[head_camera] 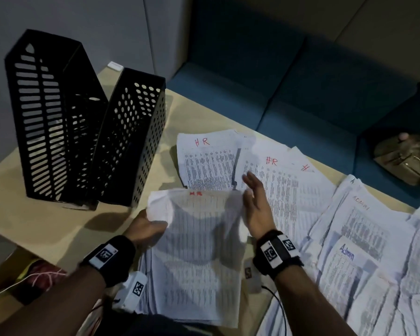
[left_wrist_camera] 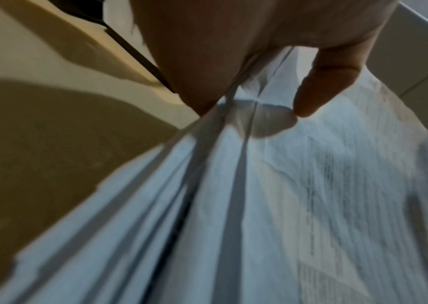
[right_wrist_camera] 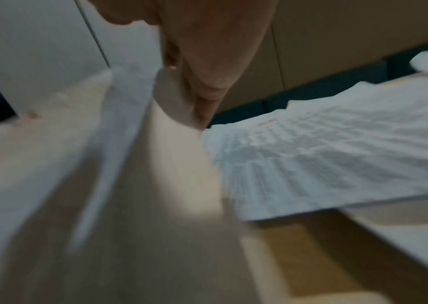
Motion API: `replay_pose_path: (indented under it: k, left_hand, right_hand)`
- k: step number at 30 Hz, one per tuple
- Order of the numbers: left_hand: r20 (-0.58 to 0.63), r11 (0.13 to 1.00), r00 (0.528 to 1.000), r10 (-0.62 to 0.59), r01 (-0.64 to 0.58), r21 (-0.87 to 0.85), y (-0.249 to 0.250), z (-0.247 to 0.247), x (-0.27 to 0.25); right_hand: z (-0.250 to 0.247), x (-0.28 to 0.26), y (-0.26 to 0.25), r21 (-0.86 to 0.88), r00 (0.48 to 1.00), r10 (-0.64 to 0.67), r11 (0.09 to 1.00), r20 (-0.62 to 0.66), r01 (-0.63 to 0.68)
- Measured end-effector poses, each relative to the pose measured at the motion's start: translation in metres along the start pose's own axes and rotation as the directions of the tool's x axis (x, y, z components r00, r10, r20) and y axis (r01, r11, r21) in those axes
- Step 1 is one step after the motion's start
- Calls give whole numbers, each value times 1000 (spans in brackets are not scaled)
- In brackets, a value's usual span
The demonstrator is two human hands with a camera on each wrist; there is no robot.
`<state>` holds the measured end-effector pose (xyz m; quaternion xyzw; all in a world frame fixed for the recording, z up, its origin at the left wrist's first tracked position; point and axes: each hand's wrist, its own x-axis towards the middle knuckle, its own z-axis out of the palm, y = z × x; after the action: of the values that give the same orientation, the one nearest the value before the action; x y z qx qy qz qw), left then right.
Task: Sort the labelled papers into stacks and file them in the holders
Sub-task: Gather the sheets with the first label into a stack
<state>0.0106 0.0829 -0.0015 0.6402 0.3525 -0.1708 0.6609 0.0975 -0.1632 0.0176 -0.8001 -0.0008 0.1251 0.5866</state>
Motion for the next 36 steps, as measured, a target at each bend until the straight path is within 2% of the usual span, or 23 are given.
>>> replay_pose_path:
  k: [2,4,6,8,9,13,15,16,18,19,20,21,22,23,24,26,29,30,33,36]
  left_hand:
    - [53,998,998,25,-27,49,4,8,-2]
    - [102,994,994,40,-50,95,8,11,0]
    - [161,982,980,121,-142,123,12,7,6]
    - [257,938,930,264,-310,155,16,2,12]
    - [278,924,914,295,-347,163,19,1,13]
    - [230,890,906,356,-404,212,21,2,23]
    - [221,899,911,347,-390,198,16,3,25]
    - [204,904,921,332,-372,208,16,2,25]
    - [148,917,939,312,-338,210,15,1,24]
    - [128,931,945,302,-321,176,13,1,20]
    - [114,951,956,272,-285,123,10,1,17]
    - [111,968,967,231,-240,73,4,1,13]
    - [131,981,974,186,-191,25,-4,2,12]
    - [153,991,980,130,-132,5,-13,3,10]
    - [161,996,983,84,-89,23,-22,5,9]
    - [103,992,994,19,-31,119,-34,8,7]
    - [-10,988,1000,29,-27,151,-32,5,7]
    - [-30,988,999,31,-26,155,-28,4,6]
    - [-48,993,998,40,-34,117,-16,3,4]
    - [-60,992,997,47,-39,120,-17,-1,7]
  right_hand:
    - [12,4,-6,-93,996,-84,992,16,85]
    - [16,9,0,-222,994,-107,969,1,104]
    - [17,9,6,-280,998,-63,958,8,62]
    - [19,6,6,-321,999,-31,947,25,37]
    - [20,4,5,-325,999,-26,945,42,39]
    - [26,3,1,-333,991,119,938,66,-90]
    - [20,8,7,-358,982,165,926,91,-122]
    - [12,12,11,-403,989,139,909,60,-103]
    - [-12,21,24,-538,985,48,833,-166,-131]
    - [-28,23,34,-587,949,53,774,-311,-236]
    - [-43,23,44,-600,898,126,703,-422,-381]
    - [-55,20,55,-585,842,246,626,-479,-516]
    - [-61,15,64,-581,801,349,556,-486,-594]
    - [-63,10,71,-594,790,405,521,-461,-613]
    - [-62,5,73,-626,804,414,506,-427,-593]
    - [-52,-1,74,-685,857,385,521,-343,-509]
    - [-35,-1,69,-720,915,328,574,-233,-389]
    - [-30,1,66,-688,917,326,611,-230,-390]
    - [-18,6,54,-431,883,370,773,-288,-465]
    - [-23,13,40,-354,890,351,825,-289,-440]
